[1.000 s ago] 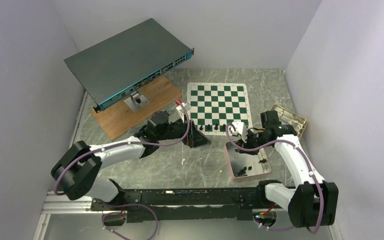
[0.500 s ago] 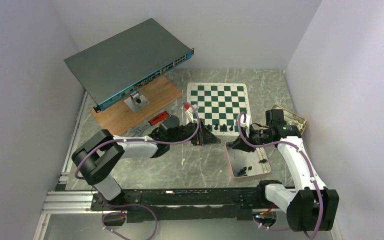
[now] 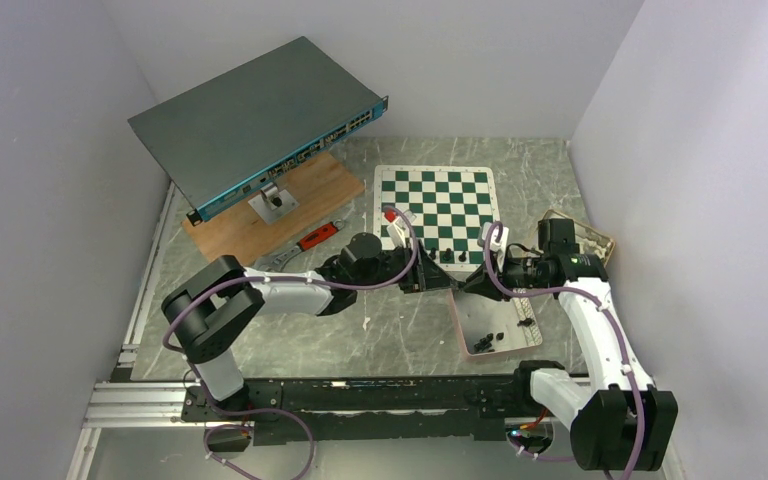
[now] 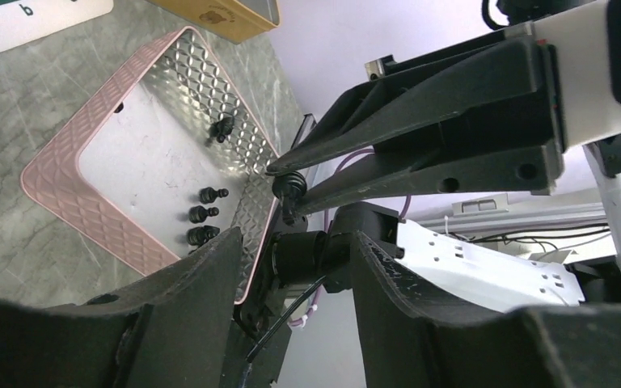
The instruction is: Set up the chess pieces on the board
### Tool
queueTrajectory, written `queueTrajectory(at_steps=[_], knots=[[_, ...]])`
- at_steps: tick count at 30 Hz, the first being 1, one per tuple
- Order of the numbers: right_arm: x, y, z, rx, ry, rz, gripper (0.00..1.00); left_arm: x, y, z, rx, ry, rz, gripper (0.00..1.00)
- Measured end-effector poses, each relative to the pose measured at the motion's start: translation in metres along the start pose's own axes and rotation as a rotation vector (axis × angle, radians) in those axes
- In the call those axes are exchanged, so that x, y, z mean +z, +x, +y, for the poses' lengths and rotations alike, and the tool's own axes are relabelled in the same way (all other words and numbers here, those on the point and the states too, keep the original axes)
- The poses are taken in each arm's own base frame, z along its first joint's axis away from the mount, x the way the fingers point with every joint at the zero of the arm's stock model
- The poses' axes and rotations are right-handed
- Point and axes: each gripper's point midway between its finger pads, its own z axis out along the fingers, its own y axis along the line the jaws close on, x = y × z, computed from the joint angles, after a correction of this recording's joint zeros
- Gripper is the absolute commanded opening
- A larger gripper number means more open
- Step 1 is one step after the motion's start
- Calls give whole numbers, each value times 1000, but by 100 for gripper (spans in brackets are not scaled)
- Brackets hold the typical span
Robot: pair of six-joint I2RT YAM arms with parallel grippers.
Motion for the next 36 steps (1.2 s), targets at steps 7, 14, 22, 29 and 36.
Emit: queueTrajectory(at_steps=[7,14,22,29,36], knots=[[-1,-4,2,-10,-5,-18,8,7,0,6,-17,-47,2,45],[-1,-4,2,-13,-5,-19,8,14,-4,3,-16,-44,2,35],[-1,-4,3,-17,0,-17,8,18,0,7,-22,-53,17,25],[-1,-3,2,-23,4,-16,8,21,0,3,-19,-41,24,5],[0,-2,2,-23,5,-15,11,21,0,1,-19,-36,26,0]])
